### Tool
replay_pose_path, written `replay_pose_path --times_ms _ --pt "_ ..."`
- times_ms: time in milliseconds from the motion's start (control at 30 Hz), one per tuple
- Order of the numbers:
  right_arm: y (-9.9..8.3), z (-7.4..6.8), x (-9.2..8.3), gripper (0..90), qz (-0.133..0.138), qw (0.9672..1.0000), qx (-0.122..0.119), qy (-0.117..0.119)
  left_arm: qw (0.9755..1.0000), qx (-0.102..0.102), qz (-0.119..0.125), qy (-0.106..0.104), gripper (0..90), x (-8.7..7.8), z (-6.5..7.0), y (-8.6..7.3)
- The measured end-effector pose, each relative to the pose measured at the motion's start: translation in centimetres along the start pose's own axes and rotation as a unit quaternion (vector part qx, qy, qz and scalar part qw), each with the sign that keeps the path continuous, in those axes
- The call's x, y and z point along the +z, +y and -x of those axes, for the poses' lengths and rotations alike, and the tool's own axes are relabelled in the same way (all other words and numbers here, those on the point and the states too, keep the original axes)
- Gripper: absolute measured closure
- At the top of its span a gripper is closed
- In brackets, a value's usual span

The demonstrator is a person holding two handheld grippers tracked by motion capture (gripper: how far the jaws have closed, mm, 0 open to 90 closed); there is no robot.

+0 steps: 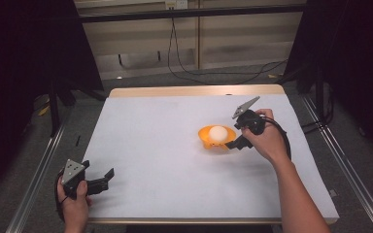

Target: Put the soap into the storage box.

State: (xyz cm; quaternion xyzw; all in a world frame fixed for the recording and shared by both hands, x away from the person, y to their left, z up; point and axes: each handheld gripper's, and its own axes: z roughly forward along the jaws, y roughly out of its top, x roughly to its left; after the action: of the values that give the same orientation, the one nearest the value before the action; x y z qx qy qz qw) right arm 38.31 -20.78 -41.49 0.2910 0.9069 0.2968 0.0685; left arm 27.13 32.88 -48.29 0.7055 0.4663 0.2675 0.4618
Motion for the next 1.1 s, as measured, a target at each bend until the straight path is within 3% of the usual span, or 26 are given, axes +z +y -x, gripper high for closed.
replay_pose_path --times_ms 333,1100 --pt "-2.4 -0.2 -1.2 0.0 0.023 0.9995 0.020 -0.011 1.0000 0.002 -0.001 0.002 0.0 0.0 0.0 0.0" --pt "-7.9 -1.6 -2.7 0.0 0.030 0.9978 0.054 -0.026 1.0000 0.001 0.000 0.002 0.0 0.0 0.0 0.0"
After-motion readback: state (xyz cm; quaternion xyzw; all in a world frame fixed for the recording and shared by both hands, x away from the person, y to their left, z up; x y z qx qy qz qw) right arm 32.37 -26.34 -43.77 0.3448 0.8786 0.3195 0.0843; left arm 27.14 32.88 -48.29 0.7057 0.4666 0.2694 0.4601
